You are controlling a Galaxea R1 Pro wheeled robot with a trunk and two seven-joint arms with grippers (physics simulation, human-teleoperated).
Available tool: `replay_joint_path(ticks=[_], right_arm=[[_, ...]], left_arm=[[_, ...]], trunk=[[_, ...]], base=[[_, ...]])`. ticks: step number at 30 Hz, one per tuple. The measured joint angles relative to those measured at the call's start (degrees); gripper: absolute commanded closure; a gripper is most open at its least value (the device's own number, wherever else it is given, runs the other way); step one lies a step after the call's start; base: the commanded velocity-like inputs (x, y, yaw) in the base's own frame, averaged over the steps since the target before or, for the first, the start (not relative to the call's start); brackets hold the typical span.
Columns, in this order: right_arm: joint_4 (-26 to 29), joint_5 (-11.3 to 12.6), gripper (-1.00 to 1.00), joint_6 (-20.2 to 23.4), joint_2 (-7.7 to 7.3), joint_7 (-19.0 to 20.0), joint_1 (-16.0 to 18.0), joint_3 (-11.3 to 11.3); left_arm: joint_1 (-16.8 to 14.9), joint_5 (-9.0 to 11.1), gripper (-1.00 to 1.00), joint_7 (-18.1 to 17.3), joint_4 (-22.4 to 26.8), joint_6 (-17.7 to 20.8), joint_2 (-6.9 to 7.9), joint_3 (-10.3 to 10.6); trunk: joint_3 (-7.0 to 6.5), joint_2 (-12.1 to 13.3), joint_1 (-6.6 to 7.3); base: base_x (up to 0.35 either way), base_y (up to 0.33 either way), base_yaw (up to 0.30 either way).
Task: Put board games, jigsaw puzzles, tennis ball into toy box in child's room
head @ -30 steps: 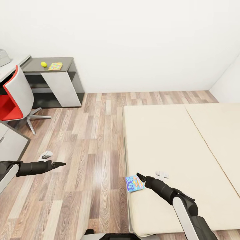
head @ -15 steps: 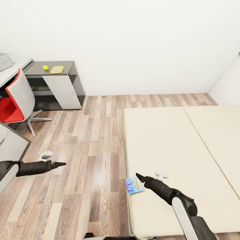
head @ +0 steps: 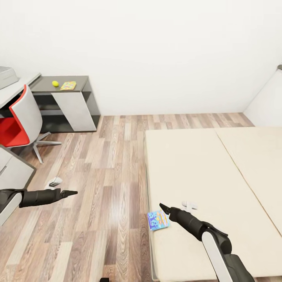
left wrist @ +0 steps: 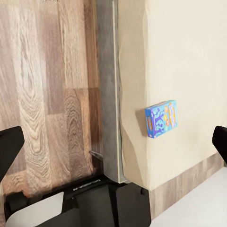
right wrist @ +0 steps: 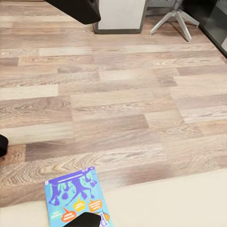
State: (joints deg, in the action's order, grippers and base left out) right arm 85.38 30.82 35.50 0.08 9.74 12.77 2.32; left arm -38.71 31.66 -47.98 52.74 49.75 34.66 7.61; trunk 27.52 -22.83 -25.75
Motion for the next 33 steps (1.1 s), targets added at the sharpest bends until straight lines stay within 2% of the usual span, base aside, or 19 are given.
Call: replay_joint_path(ticks=[17, 24, 33], right_arm=[[0.0, 0.0, -1.0, 0.0, 0.0, 0.0, 0.0, 0.0], [0.0, 0.0, -1.0, 0.0, 0.0, 0.0, 0.0, 0.0], [0.0, 0.0, -1.0, 0.0, 0.0, 0.0, 0.0, 0.0]], left_arm=[[0.0, 0.0, -1.0, 0.0, 0.0, -0.1, 0.0, 0.0], [0.0, 0.1, -1.0, 0.0, 0.0, -0.2, 0.0, -2.2], [0.0, 0.1, -1.0, 0.0, 0.0, -0.3, 0.0, -2.9]], trunk=[[-1.6, 0.0, 0.0], [-2.26, 0.0, 0.0], [-3.11, 0.0, 0.0]], base=[[0.0, 0.0, 0.0], [0.0, 0.0, 0.0], [0.0, 0.0, 0.0]])
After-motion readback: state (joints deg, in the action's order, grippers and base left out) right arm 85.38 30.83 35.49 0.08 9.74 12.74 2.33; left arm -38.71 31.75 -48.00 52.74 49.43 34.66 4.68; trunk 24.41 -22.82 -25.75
